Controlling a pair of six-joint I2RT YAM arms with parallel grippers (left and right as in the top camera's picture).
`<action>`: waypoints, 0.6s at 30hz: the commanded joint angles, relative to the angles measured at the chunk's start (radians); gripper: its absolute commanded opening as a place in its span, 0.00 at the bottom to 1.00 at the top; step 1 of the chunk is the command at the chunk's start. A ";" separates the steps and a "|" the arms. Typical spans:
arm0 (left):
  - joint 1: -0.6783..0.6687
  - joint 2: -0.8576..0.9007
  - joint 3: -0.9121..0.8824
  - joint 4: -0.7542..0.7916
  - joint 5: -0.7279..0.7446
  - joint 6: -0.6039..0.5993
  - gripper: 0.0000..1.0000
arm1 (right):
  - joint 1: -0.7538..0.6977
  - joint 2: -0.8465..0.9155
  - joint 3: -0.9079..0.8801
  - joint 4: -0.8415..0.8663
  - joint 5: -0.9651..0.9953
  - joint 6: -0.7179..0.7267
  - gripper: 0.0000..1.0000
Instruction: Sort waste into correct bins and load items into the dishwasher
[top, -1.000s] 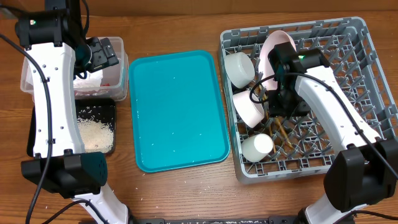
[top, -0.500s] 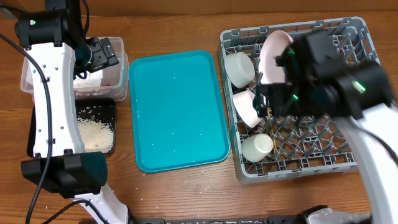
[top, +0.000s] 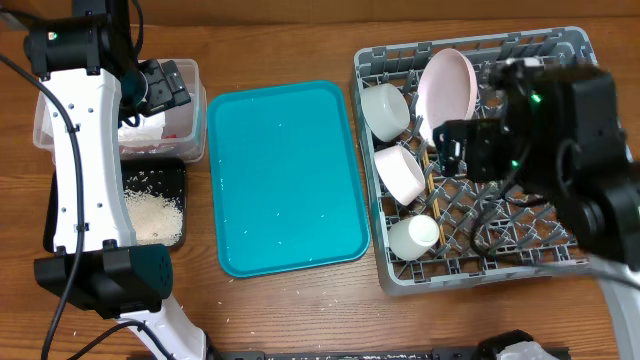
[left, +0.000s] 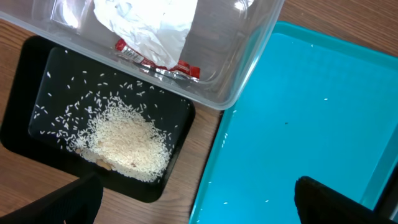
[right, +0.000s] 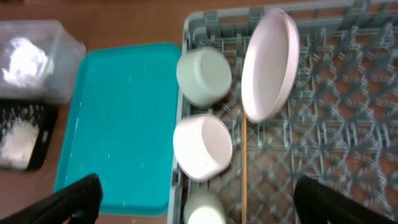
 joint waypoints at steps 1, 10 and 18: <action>-0.007 -0.022 0.018 0.002 0.002 0.016 1.00 | -0.084 -0.150 -0.149 0.050 -0.001 -0.058 1.00; -0.007 -0.022 0.018 0.002 0.002 0.016 1.00 | -0.193 -0.688 -0.970 0.635 -0.010 -0.057 1.00; -0.007 -0.022 0.018 0.002 0.002 0.016 1.00 | -0.190 -1.006 -1.470 1.060 -0.099 -0.050 1.00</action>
